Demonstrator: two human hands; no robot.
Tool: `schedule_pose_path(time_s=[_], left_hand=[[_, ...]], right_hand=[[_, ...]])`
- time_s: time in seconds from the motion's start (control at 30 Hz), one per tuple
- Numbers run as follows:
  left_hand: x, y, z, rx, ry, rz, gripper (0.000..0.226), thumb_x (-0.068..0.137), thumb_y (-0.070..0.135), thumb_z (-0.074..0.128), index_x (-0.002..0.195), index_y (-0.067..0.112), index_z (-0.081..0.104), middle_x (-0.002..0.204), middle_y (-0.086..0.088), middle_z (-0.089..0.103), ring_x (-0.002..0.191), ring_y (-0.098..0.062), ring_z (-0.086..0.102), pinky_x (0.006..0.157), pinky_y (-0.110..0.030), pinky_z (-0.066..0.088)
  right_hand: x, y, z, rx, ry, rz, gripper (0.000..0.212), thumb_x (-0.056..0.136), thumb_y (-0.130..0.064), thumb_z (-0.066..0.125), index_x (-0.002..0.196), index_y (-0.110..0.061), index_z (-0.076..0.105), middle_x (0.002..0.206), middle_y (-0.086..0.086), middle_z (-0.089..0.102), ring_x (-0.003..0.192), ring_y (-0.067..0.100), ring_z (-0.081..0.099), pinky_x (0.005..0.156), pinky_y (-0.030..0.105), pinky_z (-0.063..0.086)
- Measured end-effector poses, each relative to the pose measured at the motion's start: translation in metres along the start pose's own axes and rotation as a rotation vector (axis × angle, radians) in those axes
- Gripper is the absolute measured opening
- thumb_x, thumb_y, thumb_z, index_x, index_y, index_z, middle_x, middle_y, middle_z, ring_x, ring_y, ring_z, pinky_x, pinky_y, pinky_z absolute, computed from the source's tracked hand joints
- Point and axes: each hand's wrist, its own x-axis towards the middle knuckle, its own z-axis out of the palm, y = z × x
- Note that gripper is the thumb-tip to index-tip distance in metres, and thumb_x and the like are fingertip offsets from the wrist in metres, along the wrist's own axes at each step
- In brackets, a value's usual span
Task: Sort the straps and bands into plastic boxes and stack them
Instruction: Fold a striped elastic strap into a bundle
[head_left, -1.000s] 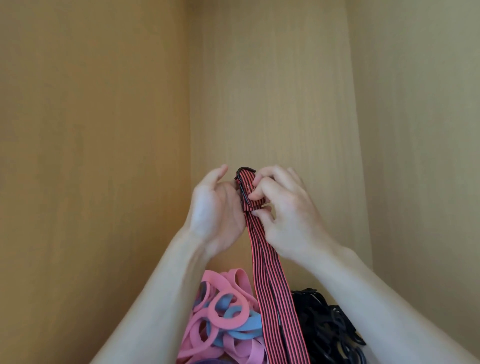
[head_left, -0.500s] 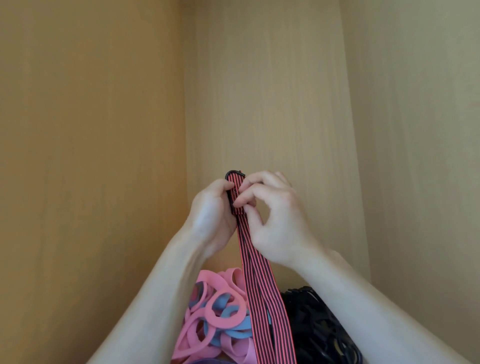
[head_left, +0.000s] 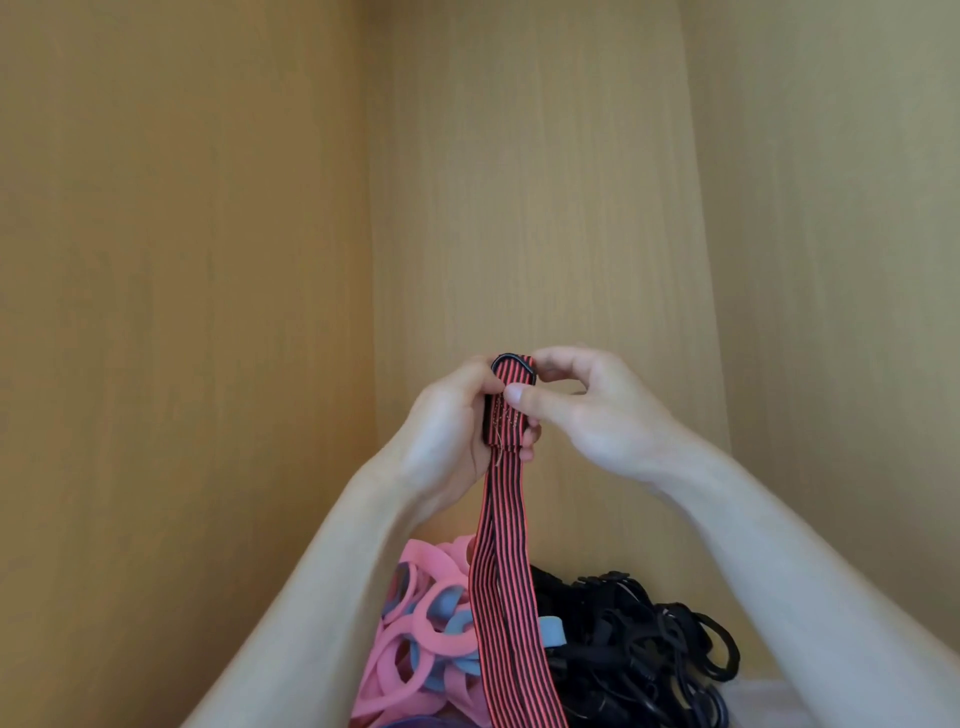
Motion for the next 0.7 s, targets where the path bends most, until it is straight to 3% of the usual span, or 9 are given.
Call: schedule_pose_path(time_s=[0.13,0.23,0.37,0.47,0.7], left_hand=[[0.003,-0.003,-0.006,-0.005,-0.062,0.006,0.036,0.098,0.013,0.031,0.12,-0.003,0.055,0.076,-0.013,0.058,0.069,-0.026,0.056,0.068,-0.035,0.05],[0.005,-0.007,-0.006,0.01,-0.073,-0.077,0.037,0.103,0.03,0.039,0.122,0.004,0.057,0.077,-0.014,0.06,0.069,-0.028,0.058,0.072,-0.041,0.054],[0.006,-0.009,-0.007,0.019,-0.138,-0.12,0.055,0.094,0.05,0.049,0.137,0.015,0.053,0.07,-0.001,0.048,0.058,-0.016,0.042,0.057,-0.031,0.048],[0.006,-0.007,-0.009,-0.007,-0.137,-0.089,0.063,0.094,0.052,0.052,0.143,0.012,0.048,0.07,0.002,0.043,0.057,-0.013,0.032,0.052,-0.026,0.039],[0.007,-0.008,-0.012,-0.015,-0.13,-0.067,0.055,0.095,0.052,0.05,0.119,0.003,0.058,0.072,0.0,0.051,0.054,-0.013,0.041,0.047,-0.026,0.043]], right_hand=[[0.0,-0.004,-0.003,0.023,0.014,-0.021,0.011,0.094,0.0,0.064,0.105,0.005,0.065,0.085,0.018,0.061,0.054,0.027,0.055,0.06,0.042,0.056],[0.002,-0.003,-0.004,0.096,0.081,-0.032,0.01,0.095,0.002,0.061,0.105,0.005,0.062,0.081,0.015,0.061,0.048,0.022,0.052,0.048,0.037,0.051],[0.006,0.002,-0.008,0.066,0.13,-0.091,0.008,0.094,-0.005,0.066,0.101,-0.009,0.068,0.089,-0.001,0.07,0.077,0.01,0.066,0.073,0.02,0.051],[0.007,0.002,-0.007,0.078,0.126,-0.132,0.01,0.094,-0.006,0.067,0.099,-0.014,0.069,0.087,-0.007,0.071,0.078,0.001,0.066,0.076,0.013,0.048],[0.006,-0.002,-0.008,0.196,0.184,-0.18,0.02,0.095,0.005,0.06,0.097,-0.013,0.066,0.085,-0.002,0.07,0.068,-0.002,0.065,0.065,0.011,0.05]])
